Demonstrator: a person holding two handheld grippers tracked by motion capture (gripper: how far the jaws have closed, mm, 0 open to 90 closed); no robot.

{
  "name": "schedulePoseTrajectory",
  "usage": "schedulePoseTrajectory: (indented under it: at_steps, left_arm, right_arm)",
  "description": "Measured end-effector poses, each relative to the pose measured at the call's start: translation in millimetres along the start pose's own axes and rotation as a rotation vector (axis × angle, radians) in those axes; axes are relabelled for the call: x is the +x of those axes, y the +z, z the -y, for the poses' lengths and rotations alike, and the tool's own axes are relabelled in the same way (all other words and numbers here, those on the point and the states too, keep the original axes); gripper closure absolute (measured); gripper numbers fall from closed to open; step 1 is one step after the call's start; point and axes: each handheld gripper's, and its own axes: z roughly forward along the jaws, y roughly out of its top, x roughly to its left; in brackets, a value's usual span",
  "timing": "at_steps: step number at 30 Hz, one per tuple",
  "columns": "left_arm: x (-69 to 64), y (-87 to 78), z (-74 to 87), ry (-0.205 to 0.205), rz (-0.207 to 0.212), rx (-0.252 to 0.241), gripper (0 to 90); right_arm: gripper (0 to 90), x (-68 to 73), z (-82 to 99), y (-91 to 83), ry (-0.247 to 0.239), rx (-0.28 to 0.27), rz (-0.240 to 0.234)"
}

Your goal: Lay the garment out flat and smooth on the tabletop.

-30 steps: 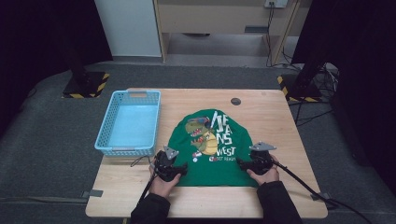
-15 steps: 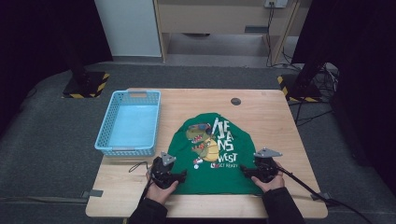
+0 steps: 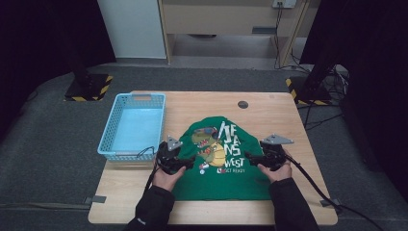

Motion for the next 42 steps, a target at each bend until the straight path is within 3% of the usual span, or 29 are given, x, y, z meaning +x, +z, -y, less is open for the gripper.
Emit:
schedulePoseTrajectory:
  at_steps: [5, 12, 16, 24, 27, 28, 31, 36, 40, 42]
  left_arm:
    - [5.5, 7.1, -22.3, 0.036, -0.014, -0.036, 17.6]
    - [18.8, 26.6, -45.4, 0.014, -0.007, -0.047, 17.7]
    - [23.6, 40.4, -53.0, 0.016, -0.016, -0.03, 18.6]
    - [33.9, 76.6, -54.6, 0.006, -0.024, -0.015, 18.5]
    - [36.8, 87.2, -51.9, 0.008, -0.03, -0.026, 20.0]
    - [37.8, 92.2, -49.7, -0.008, -0.018, -0.02, 20.2]
    - [37.7, 101.1, -44.4, 0.005, -0.009, 0.019, 22.2]
    - [33.1, 114.1, -37.6, 0.028, -0.014, 0.076, 31.2]
    - [31.1, 116.0, -36.4, 0.019, -0.013, 0.085, 49.4]
    - [28.7, 114.5, -36.7, 0.04, -0.035, 0.087, 59.0]
  right_arm:
    - [22.1, -3.0, -16.6, 9.5, 0.004, -0.026, -0.005]
    - [25.8, -9.4, -33.8, 22.0, 0.002, -0.048, 0.011]
    - [27.1, -12.8, -40.2, 33.2, -0.006, -0.05, 0.006]
    - [27.9, -16.5, -40.2, 69.0, -0.062, -0.02, 0.014]
    - [28.2, -20.0, -39.3, 81.5, -0.04, -0.017, -0.003]
    - [28.7, -21.3, -38.8, 86.2, -0.03, -0.013, -0.011]
    - [31.7, -23.2, -36.4, 97.3, -0.012, -0.006, -0.035]
    - [43.8, -23.8, -31.8, 107.0, -0.036, 0.016, -0.04]
    - [65.8, -23.3, -29.2, 109.4, -0.03, 0.051, -0.052]
    - [73.6, -21.1, -28.2, 109.6, -0.028, 0.055, -0.05]
